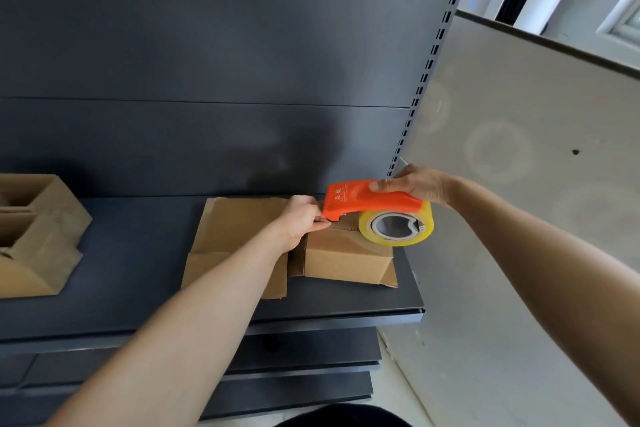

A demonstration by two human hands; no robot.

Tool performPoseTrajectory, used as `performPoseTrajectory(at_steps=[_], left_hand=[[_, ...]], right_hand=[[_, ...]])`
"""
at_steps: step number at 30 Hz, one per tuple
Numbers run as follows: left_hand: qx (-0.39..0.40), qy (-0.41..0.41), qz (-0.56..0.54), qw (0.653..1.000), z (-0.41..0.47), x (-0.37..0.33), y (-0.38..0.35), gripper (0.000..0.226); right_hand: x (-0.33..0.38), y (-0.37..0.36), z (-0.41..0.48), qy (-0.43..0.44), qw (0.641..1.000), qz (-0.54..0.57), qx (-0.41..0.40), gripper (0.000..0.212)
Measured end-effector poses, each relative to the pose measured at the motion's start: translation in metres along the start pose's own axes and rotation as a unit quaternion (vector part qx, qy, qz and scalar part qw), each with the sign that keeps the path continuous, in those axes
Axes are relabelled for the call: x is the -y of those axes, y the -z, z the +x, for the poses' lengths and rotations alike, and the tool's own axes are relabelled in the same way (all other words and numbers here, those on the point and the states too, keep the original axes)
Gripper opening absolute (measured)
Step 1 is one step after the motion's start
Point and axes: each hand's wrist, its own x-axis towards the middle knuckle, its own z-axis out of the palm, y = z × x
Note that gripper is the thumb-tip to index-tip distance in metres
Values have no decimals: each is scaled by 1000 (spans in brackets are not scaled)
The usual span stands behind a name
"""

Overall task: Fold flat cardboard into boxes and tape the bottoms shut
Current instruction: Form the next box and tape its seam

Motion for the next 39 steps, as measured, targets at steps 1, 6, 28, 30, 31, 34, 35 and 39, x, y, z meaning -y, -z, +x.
performPoseTrajectory(at_steps=[1, 6, 28, 30, 31, 34, 35, 39], left_hand=[[-1, 3, 3, 1000, 1, 4, -1, 9], [3, 11, 11, 1000, 5, 15, -1, 9], [-107, 60, -282, 951, 2, 38, 18, 58], [-117, 65, -275, 952, 3, 43, 18, 58], [-121, 67, -274, 952, 2, 45, 18, 57], [-137, 73, -297, 942, 3, 46, 17, 48], [-139, 77, -314, 936, 3, 46, 17, 44], [-149, 95, -356, 918, 3, 52, 18, 18]], right_hand=[[-2, -2, 0, -1, 1000, 2, 3, 48], [-5, -7, 1, 5, 1000, 10, 6, 35], [7, -6, 14, -16, 989, -144, 2, 39], [7, -9, 9, -12, 989, -146, 4, 35], [8, -10, 8, -15, 989, -146, 1, 36], [12, -14, 12, -40, 985, -167, -7, 60], [13, -16, 14, -39, 985, -171, -9, 73], [16, -21, 20, -35, 981, -192, -9, 88]])
